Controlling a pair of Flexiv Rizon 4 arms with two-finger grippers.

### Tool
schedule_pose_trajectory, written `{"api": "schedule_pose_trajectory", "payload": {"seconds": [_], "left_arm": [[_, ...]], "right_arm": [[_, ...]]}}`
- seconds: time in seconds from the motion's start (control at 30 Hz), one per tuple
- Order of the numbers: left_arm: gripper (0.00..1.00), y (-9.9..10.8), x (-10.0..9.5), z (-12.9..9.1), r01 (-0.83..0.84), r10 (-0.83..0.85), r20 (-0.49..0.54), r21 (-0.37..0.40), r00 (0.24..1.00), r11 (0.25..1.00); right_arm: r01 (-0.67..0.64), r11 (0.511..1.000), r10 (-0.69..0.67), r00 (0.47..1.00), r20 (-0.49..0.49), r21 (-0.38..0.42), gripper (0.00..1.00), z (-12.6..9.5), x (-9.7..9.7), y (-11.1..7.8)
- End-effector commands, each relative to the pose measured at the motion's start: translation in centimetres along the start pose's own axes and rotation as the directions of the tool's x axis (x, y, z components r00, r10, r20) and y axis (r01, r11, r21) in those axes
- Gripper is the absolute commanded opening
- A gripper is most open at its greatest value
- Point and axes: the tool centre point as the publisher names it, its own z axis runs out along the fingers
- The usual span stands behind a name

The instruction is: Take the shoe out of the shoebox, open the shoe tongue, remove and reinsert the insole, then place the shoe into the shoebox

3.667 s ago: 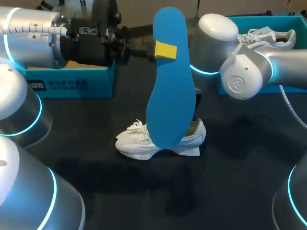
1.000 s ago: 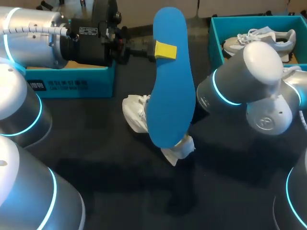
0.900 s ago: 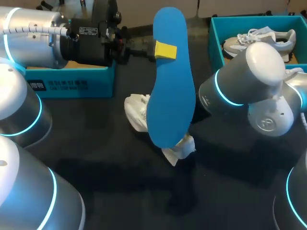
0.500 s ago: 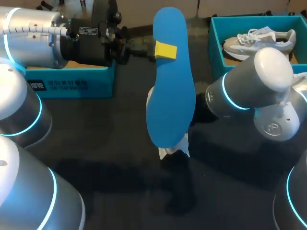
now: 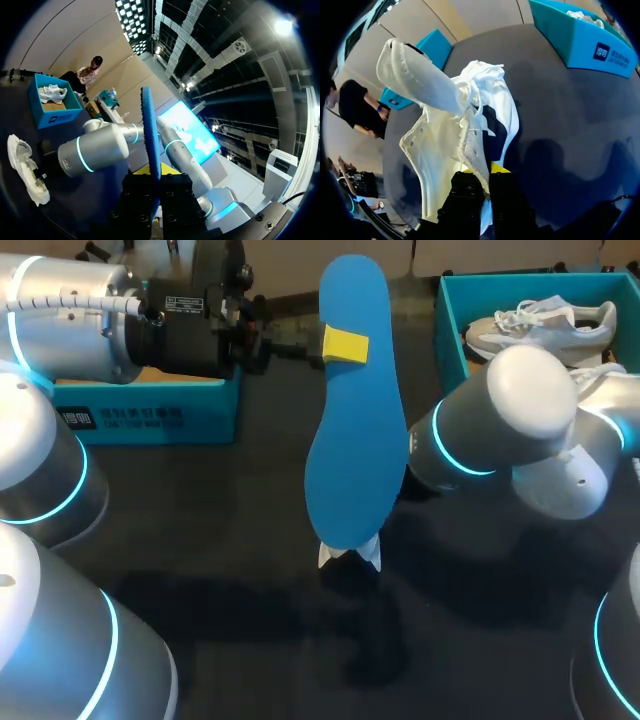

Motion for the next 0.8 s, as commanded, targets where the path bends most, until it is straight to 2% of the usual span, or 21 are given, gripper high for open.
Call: {"api": "schedule_pose_trajectory", "payload": {"seconds": [0.03,0.37,0.8], "left_arm": [[0.00,-0.1,-0.1,0.2,0.000,0.000,-0.001,0.000,1.000,1.000],[0.00,-0.1,-0.1,0.2,0.000,0.000,-0.001,0.000,1.000,1.000],[0.00,-0.1,-0.1,0.2,0.000,0.000,-0.001,0.000,1.000,1.000]], "right_arm": [[0.000,1.000,0.000,1.000,-0.002,-0.001,0.00,0.8,0.4,-0.3],[0.017,0.999,-0.017,1.000,0.018,0.037,0.00,0.9,0.0,-2.5],[0.079,0.995,-0.080,0.997,0.013,0.059,0.00,0.8,-0.7,-3.4]]}}
